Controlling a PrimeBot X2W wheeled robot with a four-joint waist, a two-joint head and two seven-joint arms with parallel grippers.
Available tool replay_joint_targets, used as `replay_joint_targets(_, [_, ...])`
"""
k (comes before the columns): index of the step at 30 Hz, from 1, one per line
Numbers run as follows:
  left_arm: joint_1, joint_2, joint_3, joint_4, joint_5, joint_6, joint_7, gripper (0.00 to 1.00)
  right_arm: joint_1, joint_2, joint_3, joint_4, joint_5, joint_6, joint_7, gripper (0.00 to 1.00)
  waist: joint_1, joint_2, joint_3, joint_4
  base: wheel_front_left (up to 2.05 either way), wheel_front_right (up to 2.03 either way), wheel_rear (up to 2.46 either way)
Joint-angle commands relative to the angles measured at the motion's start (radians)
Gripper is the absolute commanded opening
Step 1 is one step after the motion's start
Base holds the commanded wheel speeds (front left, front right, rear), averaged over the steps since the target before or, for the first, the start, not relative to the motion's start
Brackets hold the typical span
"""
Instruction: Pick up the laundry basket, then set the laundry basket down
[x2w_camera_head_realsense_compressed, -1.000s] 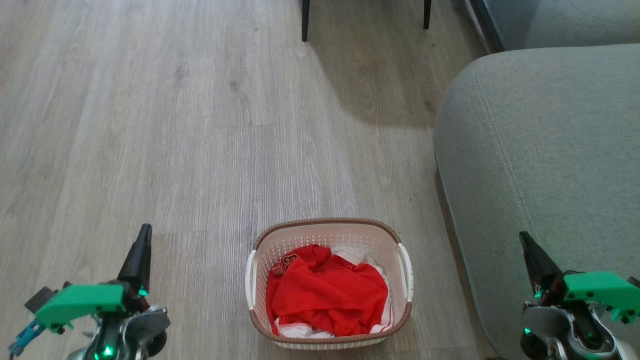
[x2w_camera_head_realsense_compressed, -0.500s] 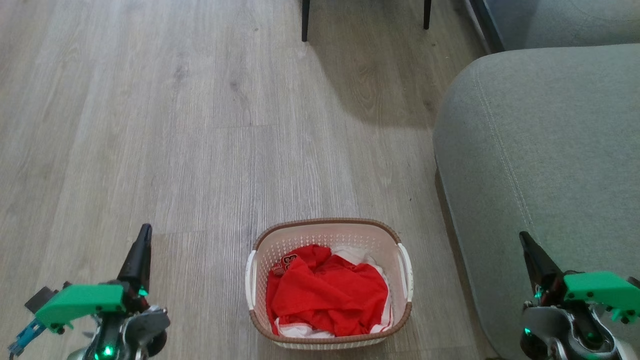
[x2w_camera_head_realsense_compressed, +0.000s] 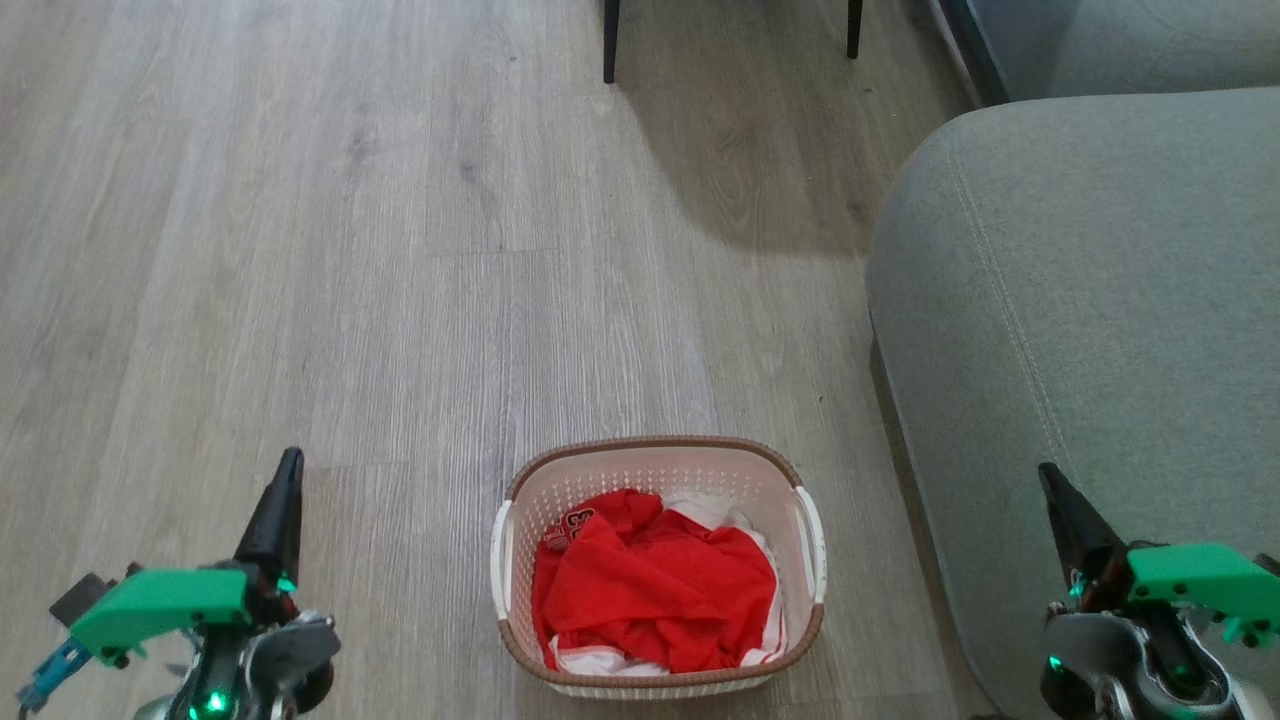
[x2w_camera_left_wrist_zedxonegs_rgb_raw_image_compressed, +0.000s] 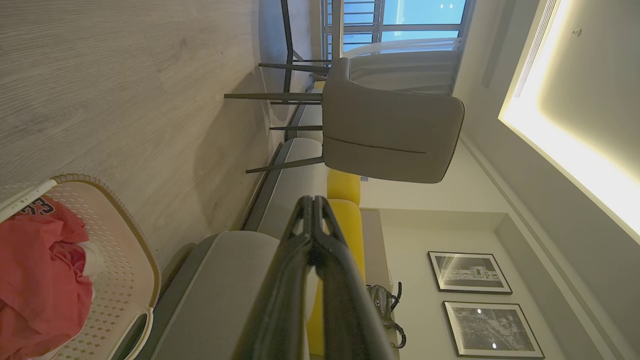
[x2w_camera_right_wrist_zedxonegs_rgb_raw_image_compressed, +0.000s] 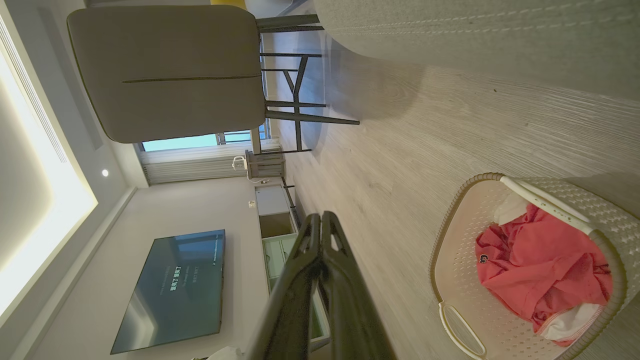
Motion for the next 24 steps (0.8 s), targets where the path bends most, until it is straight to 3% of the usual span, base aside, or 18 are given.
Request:
replay_joint_targets(1, [0.000,0.000,0.000,0.000,0.000,0.000,0.000,1.00,0.000,0.000,0.000,0.000,0.000,0.000,0.000,1.00,0.0000,0.0000,0.000,0.000,0.00,0.00,0.00])
replay_joint_targets(6, [0.034,-0.002,-0.005,0.050,0.001,0.001,-0.002,1.00,0.024,0.008,0.006,0.051,0.000,0.000,-0.002,1.00,0.0000,0.0000,0.000,0.000,0.00,0.00,0.00])
replay_joint_targets(24, [0.039,-0.001,-0.034,-0.023,0.109,0.027,-0.055,1.00,0.027,0.006,0.023,0.016,-0.088,0.001,-0.055,1.00,0.0000,0.0000,-0.004,0.001,0.00,0.00,0.00])
